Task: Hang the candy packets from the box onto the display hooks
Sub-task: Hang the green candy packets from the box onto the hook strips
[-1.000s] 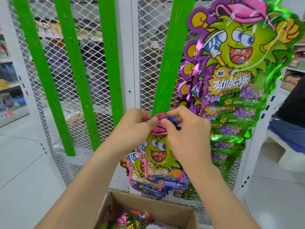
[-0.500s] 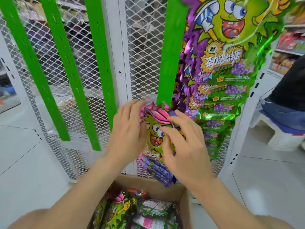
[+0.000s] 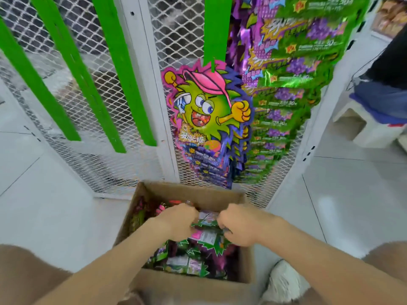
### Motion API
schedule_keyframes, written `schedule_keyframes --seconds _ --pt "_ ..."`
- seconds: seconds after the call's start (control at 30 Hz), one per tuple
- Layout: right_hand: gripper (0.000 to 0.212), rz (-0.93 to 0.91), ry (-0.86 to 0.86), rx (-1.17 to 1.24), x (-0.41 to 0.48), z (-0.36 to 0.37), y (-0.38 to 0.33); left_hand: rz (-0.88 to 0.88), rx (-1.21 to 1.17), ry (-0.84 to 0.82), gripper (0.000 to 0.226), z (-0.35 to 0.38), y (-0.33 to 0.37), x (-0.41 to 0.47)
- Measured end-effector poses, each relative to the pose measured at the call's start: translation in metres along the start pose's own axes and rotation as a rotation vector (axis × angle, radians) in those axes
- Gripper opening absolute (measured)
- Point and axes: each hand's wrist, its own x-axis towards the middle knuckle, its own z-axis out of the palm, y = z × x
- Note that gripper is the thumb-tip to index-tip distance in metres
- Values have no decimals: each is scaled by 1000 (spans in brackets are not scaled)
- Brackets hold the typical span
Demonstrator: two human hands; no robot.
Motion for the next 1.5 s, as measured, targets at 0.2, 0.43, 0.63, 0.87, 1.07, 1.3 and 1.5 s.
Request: schedule_keyframes --seconds 0.2,0.43,0.63,0.87,1.07,1.3,1.5 --pt "7 82 -140 33 25 29 19 -73 -162 -103 102 85 -17 34" --pt "34 71 -194 1 40 45 30 -164 174 54 62 128 -5 64" --pt "22 93 -163 32 43 46 40 -71 118 318 21 112 -6 69" --pt "45 1 206 536 34 18 53 147 -791 131 8 -21 -20 10" --pt "22 -107 336 796 8 -16 48 48 -922 340 16 -75 -18 -49" --pt "35 -114 317 878 -18 -44 35 51 -975 487 17 -100 -11 -77" --pt "26 -29 377 961 -21 -46 41 4 -1037 474 18 -116 -7 -91"
